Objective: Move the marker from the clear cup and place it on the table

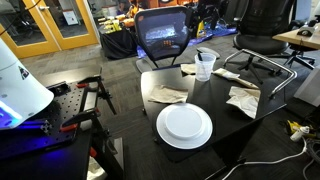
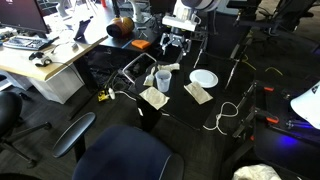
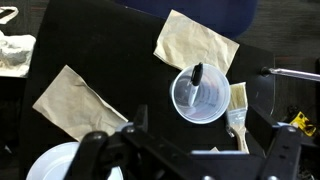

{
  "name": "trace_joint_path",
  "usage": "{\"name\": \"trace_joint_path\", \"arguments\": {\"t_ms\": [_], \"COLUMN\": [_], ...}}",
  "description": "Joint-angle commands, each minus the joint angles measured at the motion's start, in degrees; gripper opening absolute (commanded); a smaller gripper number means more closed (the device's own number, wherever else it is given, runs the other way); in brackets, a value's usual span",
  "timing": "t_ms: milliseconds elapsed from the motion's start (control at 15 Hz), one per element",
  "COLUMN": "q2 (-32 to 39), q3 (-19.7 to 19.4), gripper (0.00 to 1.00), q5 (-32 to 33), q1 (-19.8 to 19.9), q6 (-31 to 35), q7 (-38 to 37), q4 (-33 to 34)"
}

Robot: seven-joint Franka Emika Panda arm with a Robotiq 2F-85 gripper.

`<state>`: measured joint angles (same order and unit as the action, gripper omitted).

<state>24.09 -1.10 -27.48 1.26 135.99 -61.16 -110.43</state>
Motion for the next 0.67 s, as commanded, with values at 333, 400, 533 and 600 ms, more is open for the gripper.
{"name": "trace_joint_path", "arguments": {"t_ms": [333, 400, 533, 600], "q2": [0.47, 0.82, 1.49, 1.85], "q3": [0.06, -0.08, 0.09, 0.12], "gripper": [1.0, 1.0, 1.0, 1.0], "q5": [-0.59, -0.51, -0.75, -0.7], "q1": [-0.38, -0.85, -1.19, -1.44], "q6": [-0.09, 0.86, 1.43, 1.95], "q7": [-0.72, -1.85, -2.13, -2.38], "q4": [0.38, 0.36, 0.42, 0.4]}}
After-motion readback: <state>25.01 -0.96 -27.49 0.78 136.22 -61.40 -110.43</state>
